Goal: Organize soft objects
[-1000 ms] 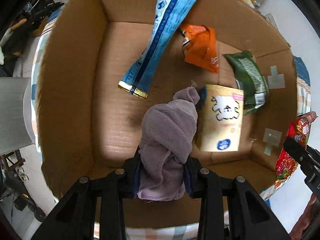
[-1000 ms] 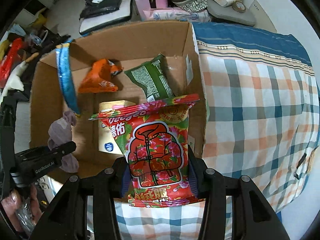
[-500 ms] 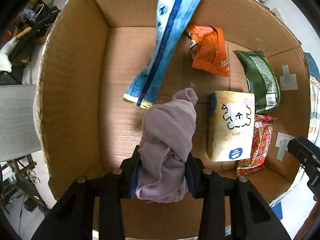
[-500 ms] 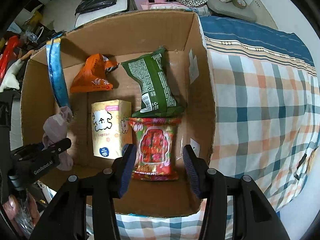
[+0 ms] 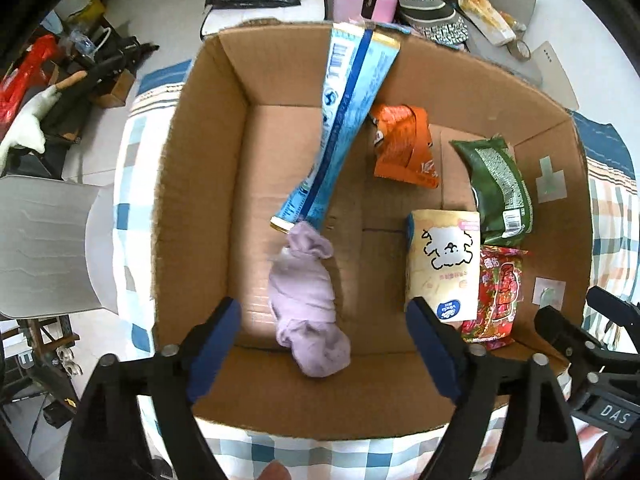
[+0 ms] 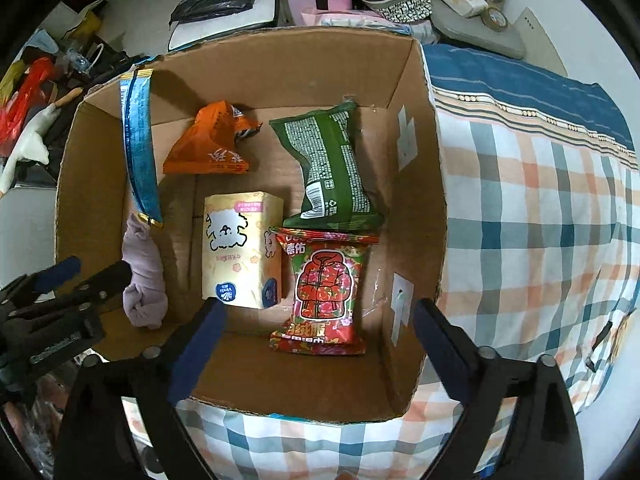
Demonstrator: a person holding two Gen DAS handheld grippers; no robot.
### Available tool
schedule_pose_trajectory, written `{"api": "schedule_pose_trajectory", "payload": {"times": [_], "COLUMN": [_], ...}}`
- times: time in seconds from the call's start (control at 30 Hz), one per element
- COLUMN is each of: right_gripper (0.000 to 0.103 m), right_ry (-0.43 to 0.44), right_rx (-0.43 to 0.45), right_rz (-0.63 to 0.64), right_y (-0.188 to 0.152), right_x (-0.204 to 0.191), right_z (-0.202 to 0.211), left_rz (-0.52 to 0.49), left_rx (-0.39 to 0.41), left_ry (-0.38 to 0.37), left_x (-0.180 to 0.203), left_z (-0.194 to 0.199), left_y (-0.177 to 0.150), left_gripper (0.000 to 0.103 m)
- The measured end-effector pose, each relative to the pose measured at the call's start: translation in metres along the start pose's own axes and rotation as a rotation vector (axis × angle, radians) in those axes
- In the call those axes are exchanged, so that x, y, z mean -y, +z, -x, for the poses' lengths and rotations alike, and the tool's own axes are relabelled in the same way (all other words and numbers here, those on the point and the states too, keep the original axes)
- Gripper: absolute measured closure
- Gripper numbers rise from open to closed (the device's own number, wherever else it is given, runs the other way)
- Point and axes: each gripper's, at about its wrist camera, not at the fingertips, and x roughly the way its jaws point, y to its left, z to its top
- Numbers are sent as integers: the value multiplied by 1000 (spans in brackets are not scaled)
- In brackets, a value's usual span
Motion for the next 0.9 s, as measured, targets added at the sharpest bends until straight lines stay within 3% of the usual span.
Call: {"api": "schedule_pose_trajectory", "payload": {"times": [0.23,0.47,0.67,0.9], "right_gripper": [0,0,0,0], "right_ry": [-21,-17,-2,15], "right_rx": [19,33,79,175], "right_rz": [11,17,14,14], "right_y": [-6,-16,-32,-66], "right_x": [-3,-3,-1,6], "right_z": [5,14,38,93], "left_rz": [28,39,43,38], "left_rx": [37,87,155,256], "left_ry": [-1,1,3,19], "left_x": [-19,-14,-9,1], "left_z": [5,23,56,110], "left_y": [-11,-22,-38,-70], "left_gripper": [11,11,11,11]}}
